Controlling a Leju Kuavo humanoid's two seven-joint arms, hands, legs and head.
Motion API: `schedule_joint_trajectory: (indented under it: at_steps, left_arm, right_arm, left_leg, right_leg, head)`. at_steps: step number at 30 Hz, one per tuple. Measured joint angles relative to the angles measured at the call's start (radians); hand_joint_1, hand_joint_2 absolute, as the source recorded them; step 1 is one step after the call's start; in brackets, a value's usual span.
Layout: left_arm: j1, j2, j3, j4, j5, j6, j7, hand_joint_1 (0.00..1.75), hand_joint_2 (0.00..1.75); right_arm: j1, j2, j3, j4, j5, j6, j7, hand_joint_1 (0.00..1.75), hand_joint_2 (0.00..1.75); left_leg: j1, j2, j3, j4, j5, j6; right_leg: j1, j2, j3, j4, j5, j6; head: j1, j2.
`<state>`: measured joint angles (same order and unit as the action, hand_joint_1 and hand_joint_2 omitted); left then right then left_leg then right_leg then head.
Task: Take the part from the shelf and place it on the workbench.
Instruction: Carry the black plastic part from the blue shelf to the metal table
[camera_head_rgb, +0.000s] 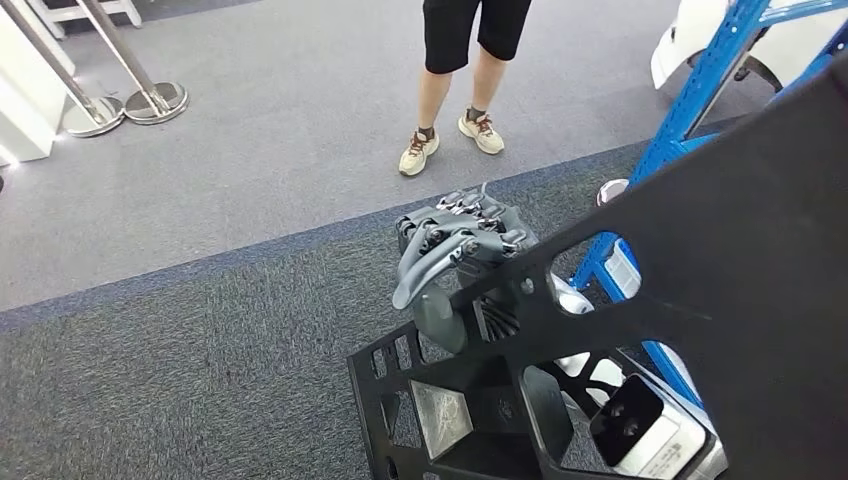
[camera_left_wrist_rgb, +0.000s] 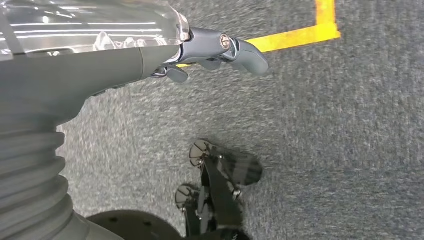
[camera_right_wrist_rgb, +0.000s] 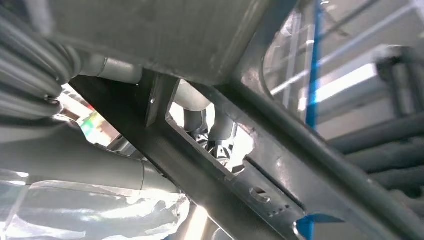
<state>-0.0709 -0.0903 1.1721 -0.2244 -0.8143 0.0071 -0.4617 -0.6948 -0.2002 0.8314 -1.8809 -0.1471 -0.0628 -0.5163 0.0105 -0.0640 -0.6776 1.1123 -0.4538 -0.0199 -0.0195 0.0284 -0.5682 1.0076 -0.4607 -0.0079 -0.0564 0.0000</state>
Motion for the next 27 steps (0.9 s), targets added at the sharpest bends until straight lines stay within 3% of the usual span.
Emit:
schedule_joint_trajectory:
  at_steps: [2, 3, 4, 5, 7, 9, 10, 12, 14, 16, 18, 19, 20, 21, 23, 25, 27]
  left_arm:
    - [-0.004, -0.001, 0.000, 0.000, -0.004, -0.002, 0.003, 0.00, 1.75]
    - [-0.005, -0.001, 0.000, 0.000, -0.005, -0.002, 0.004, 0.00, 1.75]
    - [-0.004, -0.001, 0.000, 0.000, -0.005, -0.003, 0.005, 0.00, 1.75]
    - [-0.002, 0.000, 0.000, 0.000, -0.005, -0.004, 0.006, 0.00, 1.75]
    - [-0.001, 0.001, 0.000, 0.000, -0.005, -0.006, 0.005, 0.00, 1.75]
    - [-0.003, 0.002, 0.000, 0.000, -0.006, -0.008, 0.004, 0.00, 1.75]
    - [-0.003, 0.002, 0.000, 0.000, -0.006, -0.010, 0.003, 0.00, 1.75]
    - [0.001, 0.003, 0.000, 0.000, -0.005, -0.011, 0.000, 0.00, 1.75]
    - [0.002, 0.003, 0.000, 0.000, -0.001, -0.011, -0.004, 0.00, 1.75]
    - [-0.002, 0.003, 0.001, 0.000, 0.003, -0.011, -0.007, 0.00, 1.75]
    - [-0.005, 0.003, 0.001, 0.000, 0.006, -0.010, -0.005, 0.00, 1.75]
    - [-0.005, 0.003, 0.002, 0.000, 0.007, -0.008, -0.002, 0.00, 1.75]
    - [-0.004, 0.003, 0.004, 0.000, 0.008, -0.006, 0.002, 0.00, 1.75]
    - [-0.004, 0.003, 0.006, 0.000, 0.010, -0.004, 0.006, 0.00, 1.75]
    - [-0.004, 0.003, 0.013, 0.000, 0.012, -0.001, 0.018, 0.00, 1.75]
    - [-0.004, 0.003, 0.018, 0.000, 0.013, 0.006, 0.036, 0.00, 1.75]
    - [0.002, 0.005, 0.023, 0.000, 0.013, 0.014, 0.059, 0.00, 1.75]
  right_arm:
    - [0.009, 0.000, 0.000, 0.000, 0.006, 0.001, -0.002, 1.75, 1.75]
    - [0.015, 0.000, -0.001, 0.000, 0.009, 0.002, -0.003, 1.75, 1.75]
    - [0.021, 0.000, -0.001, 0.000, 0.013, 0.002, -0.005, 1.75, 1.75]
    - [0.026, 0.000, -0.002, 0.000, 0.018, 0.003, -0.008, 1.75, 1.75]
    - [0.034, 0.000, -0.005, -0.001, 0.030, 0.008, -0.015, 1.75, 1.75]
    - [0.039, 0.002, -0.009, -0.006, 0.041, 0.014, -0.018, 1.75, 1.75]
    - [0.041, 0.003, -0.010, -0.009, 0.045, 0.016, -0.017, 1.75, 1.75]
    - [0.044, 0.006, -0.012, -0.012, 0.050, 0.018, -0.014, 1.75, 1.75]
    - [0.047, 0.009, -0.014, -0.017, 0.053, 0.023, -0.013, 1.75, 1.75]
    - [0.053, 0.011, -0.016, -0.022, 0.057, 0.033, -0.012, 1.75, 1.75]
    - [0.061, 0.011, -0.016, -0.025, 0.062, 0.038, -0.007, 1.75, 1.75]
    - [0.064, 0.011, -0.016, -0.025, 0.063, 0.040, -0.003, 1.75, 1.75]
    - [0.065, 0.012, -0.015, -0.025, 0.064, 0.041, 0.000, 1.75, 1.75]
    - [0.065, 0.014, -0.015, -0.025, 0.064, 0.042, 0.003, 1.75, 1.75]
    - [0.064, 0.019, -0.015, -0.025, 0.064, 0.044, 0.006, 1.75, 1.75]
    - [0.065, 0.022, -0.016, -0.025, 0.064, 0.047, 0.007, 1.75, 1.75]
    - [0.068, 0.022, -0.019, -0.025, 0.061, 0.053, 0.002, 1.75, 1.75]
  left_leg:
    - [0.003, 0.042, -0.060, 0.127, -0.059, -0.007]
    - [0.005, 0.050, -0.079, 0.171, -0.073, -0.010]
    - [0.006, 0.055, -0.081, 0.181, -0.069, -0.012]
    - [0.007, 0.060, -0.063, 0.152, -0.049, -0.012]
    - [0.004, 0.093, 0.013, 0.019, 0.006, -0.008]
    - [-0.004, 0.123, 0.063, -0.076, 0.030, 0.007]
    - [-0.009, 0.127, 0.068, -0.089, 0.028, 0.015]
    - [-0.008, 0.105, 0.067, -0.093, 0.029, 0.029]
    - [-0.005, 0.085, 0.070, -0.100, 0.034, 0.040]
    - [-0.003, 0.062, 0.071, -0.103, 0.036, 0.048]
    - [-0.004, 0.035, 0.071, -0.101, 0.036, 0.051]
    - [-0.005, 0.021, 0.071, -0.099, 0.036, 0.051]
    - [-0.004, 0.006, 0.071, -0.097, 0.036, 0.050]
    - [-0.004, -0.009, 0.072, -0.094, 0.035, 0.048]
    - [-0.003, -0.036, 0.068, -0.086, 0.032, 0.042]
    - [-0.002, -0.059, 0.058, -0.082, 0.033, 0.032]
    - [0.002, -0.081, 0.052, -0.084, 0.037, 0.018]
  right_leg:
    - [0.004, -0.033, 0.003, -0.001, -0.003, -0.006]
    - [0.006, -0.049, 0.004, -0.001, -0.005, -0.007]
    - [0.007, -0.065, 0.005, -0.001, -0.006, -0.006]
    - [0.007, -0.079, 0.007, 0.000, -0.009, -0.004]
    - [0.009, -0.103, 0.013, 0.000, -0.015, 0.002]
    - [0.014, -0.124, 0.018, 0.001, -0.021, 0.010]
    - [0.017, -0.133, 0.020, 0.001, -0.023, 0.015]
    - [0.016, -0.144, 0.023, 0.001, -0.028, 0.026]
    - [0.011, -0.109, 0.012, 0.036, -0.055, 0.034]
    - [0.007, -0.055, -0.041, 0.149, -0.115, 0.038]
    - [0.007, -0.037, -0.106, 0.274, -0.157, 0.039]
    - [0.006, -0.035, -0.122, 0.296, -0.152, 0.039]
    - [0.006, -0.033, -0.118, 0.278, -0.128, 0.039]
    - [0.004, -0.025, -0.097, 0.224, -0.089, 0.038]
    - [-0.003, 0.024, -0.043, 0.091, -0.026, 0.034]
    - [-0.004, 0.059, -0.019, 0.029, -0.012, 0.029]
    - [-0.001, 0.042, -0.015, 0.021, -0.011, 0.020]
  head:
    - [0.000, 0.000]
    - [0.000, 0.000]
    - [0.000, 0.000]
    - [0.000, 0.000]
    - [0.000, 0.000]
    - [0.000, 0.000]
    - [0.000, 0.000]
    - [0.000, 0.000]
    - [0.000, 0.000]
    - [0.000, 0.000]
    - [0.000, 0.000]
    - [0.000, 0.000]
    - [0.000, 0.000]
    - [0.000, 0.000]
    - [0.000, 0.000]
    - [0.000, 0.000]
    - [0.000, 0.000]
